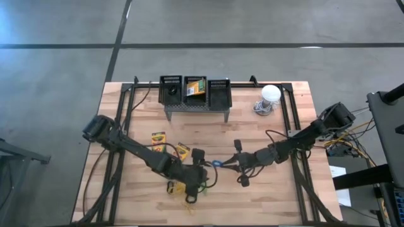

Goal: Pick & Place Office Desk Supplies
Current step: Put the blue spring keychain into the left black bin on the shelf

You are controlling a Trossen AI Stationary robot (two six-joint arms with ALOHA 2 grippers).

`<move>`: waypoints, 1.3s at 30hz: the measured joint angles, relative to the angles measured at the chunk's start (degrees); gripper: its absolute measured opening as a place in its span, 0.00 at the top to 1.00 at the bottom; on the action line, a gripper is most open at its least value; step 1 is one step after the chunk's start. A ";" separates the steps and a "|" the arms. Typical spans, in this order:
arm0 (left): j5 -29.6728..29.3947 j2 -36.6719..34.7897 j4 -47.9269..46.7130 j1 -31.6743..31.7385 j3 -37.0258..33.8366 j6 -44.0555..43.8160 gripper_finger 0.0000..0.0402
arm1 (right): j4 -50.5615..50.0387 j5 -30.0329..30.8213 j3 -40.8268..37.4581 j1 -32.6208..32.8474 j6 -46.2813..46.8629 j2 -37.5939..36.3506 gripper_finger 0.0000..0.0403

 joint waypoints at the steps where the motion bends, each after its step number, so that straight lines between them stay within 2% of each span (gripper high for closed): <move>1: 0.07 0.00 1.21 -0.12 0.00 1.73 0.37 | 0.00 -0.02 0.00 0.00 -0.01 0.00 0.94; 6: -0.52 -0.06 12.72 -1.49 -0.09 9.15 0.41 | -0.01 -0.11 0.00 0.00 -0.02 0.00 0.94; 11: -14.56 -0.06 14.69 -1.33 -0.11 10.40 0.45 | -0.04 -0.15 0.00 0.00 -0.01 0.00 0.94; 13: -13.88 0.08 13.27 -0.02 -0.55 9.33 0.46 | -0.04 -0.15 0.00 0.00 -0.02 0.00 0.94; 17: -8.20 1.66 14.65 2.54 -3.00 5.92 0.49 | -0.07 -0.15 0.00 0.00 -0.02 0.00 0.94; 20: -8.40 1.95 15.43 3.33 -3.30 5.63 0.53 | 0.00 -0.15 0.00 0.00 -0.02 0.00 0.94; 30: -8.59 1.94 15.75 3.15 -3.10 4.78 0.84 | -0.13 0.00 -0.31 0.00 1.17 0.00 0.94; 34: -8.57 1.90 15.48 2.61 -2.48 4.25 0.96 | -0.10 2.45 -0.16 0.02 3.76 0.00 0.94; 36: -8.58 1.86 12.99 2.28 -1.28 3.01 0.96 | -0.11 2.56 -0.17 0.02 4.20 0.00 0.91; 39: -9.48 1.18 3.21 1.98 1.93 -1.19 0.94 | -0.15 2.91 -0.37 0.02 5.40 0.00 0.84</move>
